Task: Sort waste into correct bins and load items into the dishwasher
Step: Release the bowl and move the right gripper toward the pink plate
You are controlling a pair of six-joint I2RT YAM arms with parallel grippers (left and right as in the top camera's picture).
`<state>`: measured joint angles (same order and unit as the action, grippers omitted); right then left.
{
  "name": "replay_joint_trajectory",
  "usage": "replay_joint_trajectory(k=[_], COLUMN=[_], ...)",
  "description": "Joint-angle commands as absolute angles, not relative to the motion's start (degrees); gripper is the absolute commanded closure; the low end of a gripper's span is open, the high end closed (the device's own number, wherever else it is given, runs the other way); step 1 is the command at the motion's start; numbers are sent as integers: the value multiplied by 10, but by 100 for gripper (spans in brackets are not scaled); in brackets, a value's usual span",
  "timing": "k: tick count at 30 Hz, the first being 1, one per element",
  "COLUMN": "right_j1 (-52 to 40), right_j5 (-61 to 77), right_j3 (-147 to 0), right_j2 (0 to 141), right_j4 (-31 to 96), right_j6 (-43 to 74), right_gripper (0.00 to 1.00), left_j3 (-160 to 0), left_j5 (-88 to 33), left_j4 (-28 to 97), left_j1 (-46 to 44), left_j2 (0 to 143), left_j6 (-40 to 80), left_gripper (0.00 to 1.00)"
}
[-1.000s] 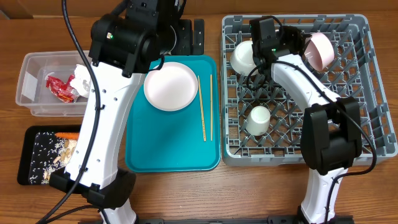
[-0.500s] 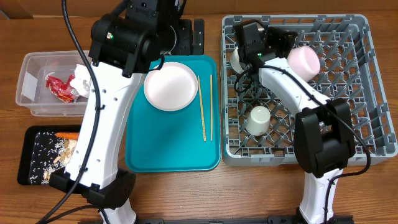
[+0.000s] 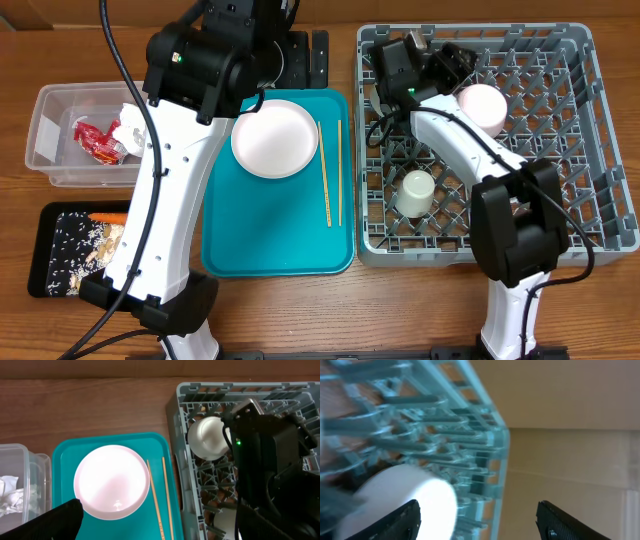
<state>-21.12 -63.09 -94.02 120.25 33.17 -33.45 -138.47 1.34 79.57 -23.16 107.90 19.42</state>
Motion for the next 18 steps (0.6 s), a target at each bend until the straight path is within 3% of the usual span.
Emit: replay_joint_trajectory(k=[1, 6, 12, 15, 18], right_j1=[-197, -162, -137, -138, -143], right_j5=[-501, -303, -4, 150, 213], right_j3=[-943, -943, -943, -942, -942], right_j2=[1132, 1073, 1036, 1036, 1036], right_j4=[371, 427, 461, 479, 497], right_j6=[-217, -107, 104, 127, 127], right_gripper=[23, 23, 28, 25, 23], left_j3=[-1388, -1388, -1388, -1388, -1388], left_j5=[19, 19, 19, 19, 19], left_j4=[795, 795, 795, 795, 795], left_j1=[-232, -232, -232, -232, -232], left_j2=[1076, 1076, 1076, 1076, 1076], left_j6=[193, 193, 193, 193, 193], left_gripper=[0, 0, 0, 0, 0])
